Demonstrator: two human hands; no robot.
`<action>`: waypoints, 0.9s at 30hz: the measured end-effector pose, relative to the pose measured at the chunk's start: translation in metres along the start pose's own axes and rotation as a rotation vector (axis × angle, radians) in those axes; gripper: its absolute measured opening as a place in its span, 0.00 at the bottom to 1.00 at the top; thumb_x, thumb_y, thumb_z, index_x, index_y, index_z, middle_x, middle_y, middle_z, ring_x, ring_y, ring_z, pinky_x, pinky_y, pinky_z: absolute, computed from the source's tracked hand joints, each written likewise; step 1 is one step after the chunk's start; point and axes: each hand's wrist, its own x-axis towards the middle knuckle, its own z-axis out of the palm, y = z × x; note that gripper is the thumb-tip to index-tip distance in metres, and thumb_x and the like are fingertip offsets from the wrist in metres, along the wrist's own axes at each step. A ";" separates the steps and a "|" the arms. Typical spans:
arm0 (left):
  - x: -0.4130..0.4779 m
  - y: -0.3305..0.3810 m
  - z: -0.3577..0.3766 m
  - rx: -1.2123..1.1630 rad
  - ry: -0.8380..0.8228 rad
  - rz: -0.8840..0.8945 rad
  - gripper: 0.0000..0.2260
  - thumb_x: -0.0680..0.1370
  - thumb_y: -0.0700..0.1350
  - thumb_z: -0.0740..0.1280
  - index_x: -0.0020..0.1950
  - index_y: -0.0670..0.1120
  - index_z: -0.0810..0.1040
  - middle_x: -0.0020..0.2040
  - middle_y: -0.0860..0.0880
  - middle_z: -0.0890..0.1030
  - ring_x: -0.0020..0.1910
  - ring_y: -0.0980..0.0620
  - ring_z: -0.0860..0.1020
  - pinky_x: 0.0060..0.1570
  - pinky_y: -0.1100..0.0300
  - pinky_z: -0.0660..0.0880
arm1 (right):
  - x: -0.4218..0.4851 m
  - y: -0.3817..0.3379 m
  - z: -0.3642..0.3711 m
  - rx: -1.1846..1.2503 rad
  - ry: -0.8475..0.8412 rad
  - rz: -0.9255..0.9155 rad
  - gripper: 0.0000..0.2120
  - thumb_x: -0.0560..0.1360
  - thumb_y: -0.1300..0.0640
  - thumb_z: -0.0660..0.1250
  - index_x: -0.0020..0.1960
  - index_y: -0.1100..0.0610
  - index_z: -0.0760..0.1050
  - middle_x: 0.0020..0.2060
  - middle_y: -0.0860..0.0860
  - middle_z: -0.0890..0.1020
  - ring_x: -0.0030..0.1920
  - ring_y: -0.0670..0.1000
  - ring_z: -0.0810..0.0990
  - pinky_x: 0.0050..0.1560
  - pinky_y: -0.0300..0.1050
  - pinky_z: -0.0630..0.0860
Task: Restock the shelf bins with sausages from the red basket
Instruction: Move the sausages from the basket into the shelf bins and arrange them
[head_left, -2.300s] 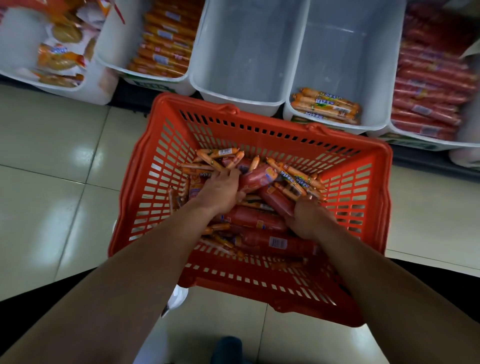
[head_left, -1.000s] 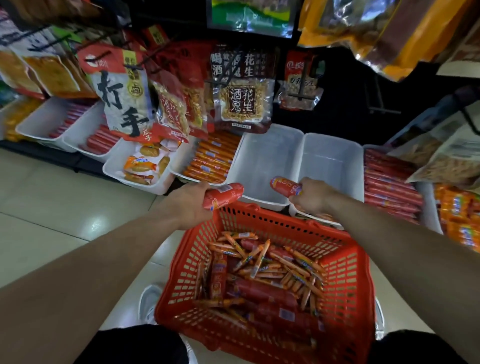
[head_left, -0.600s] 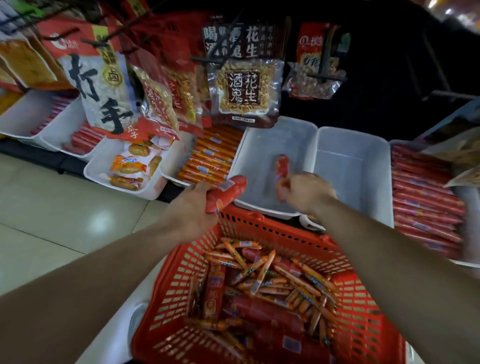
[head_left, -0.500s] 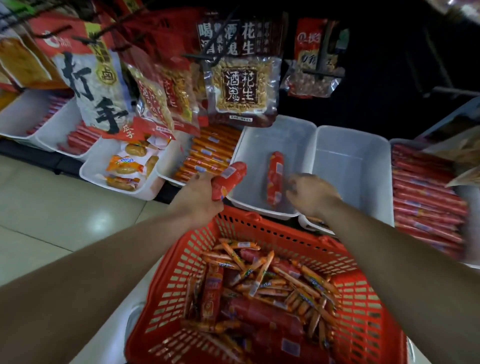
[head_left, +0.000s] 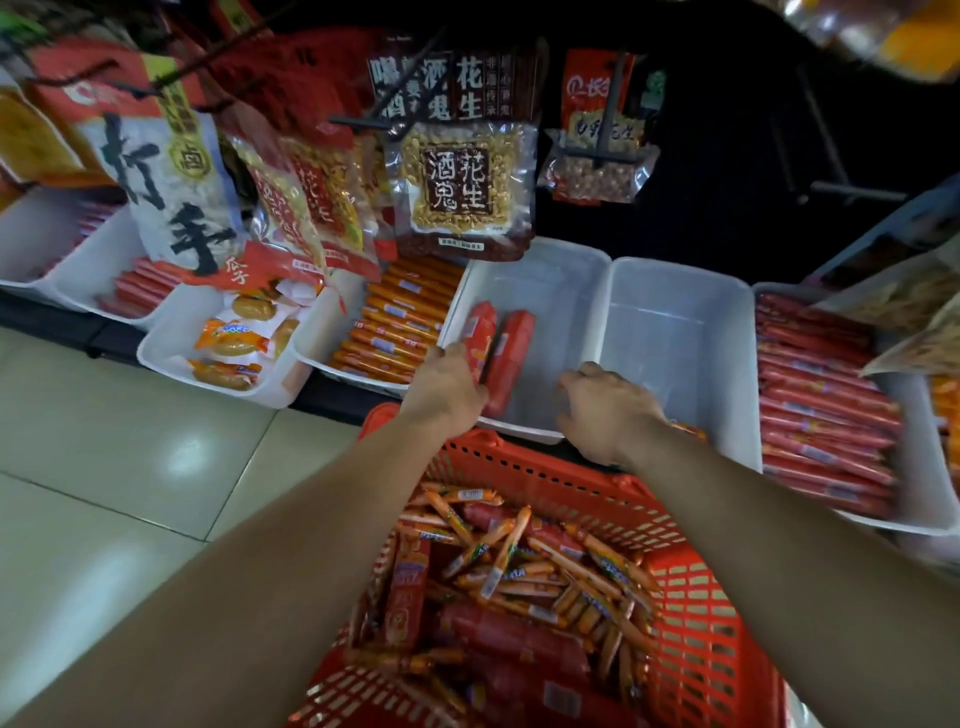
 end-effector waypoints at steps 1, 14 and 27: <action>-0.014 -0.005 -0.005 0.013 -0.023 0.014 0.22 0.78 0.50 0.66 0.70 0.45 0.70 0.64 0.44 0.73 0.62 0.41 0.74 0.59 0.48 0.74 | -0.008 -0.003 -0.003 -0.010 -0.015 -0.002 0.19 0.79 0.49 0.60 0.68 0.53 0.70 0.63 0.54 0.72 0.65 0.59 0.73 0.57 0.54 0.73; -0.180 -0.091 0.031 0.321 -0.318 0.075 0.26 0.73 0.56 0.62 0.68 0.45 0.72 0.65 0.41 0.73 0.63 0.38 0.75 0.62 0.46 0.73 | -0.131 -0.030 0.084 0.100 -0.147 -0.037 0.21 0.79 0.47 0.61 0.70 0.53 0.70 0.69 0.56 0.70 0.67 0.61 0.74 0.63 0.54 0.74; -0.165 -0.150 0.110 0.226 -0.419 -0.085 0.39 0.77 0.55 0.67 0.81 0.43 0.51 0.78 0.37 0.58 0.78 0.34 0.55 0.76 0.42 0.55 | -0.119 -0.044 0.222 0.169 -0.526 0.005 0.42 0.72 0.28 0.61 0.78 0.49 0.59 0.75 0.55 0.65 0.72 0.60 0.67 0.69 0.56 0.67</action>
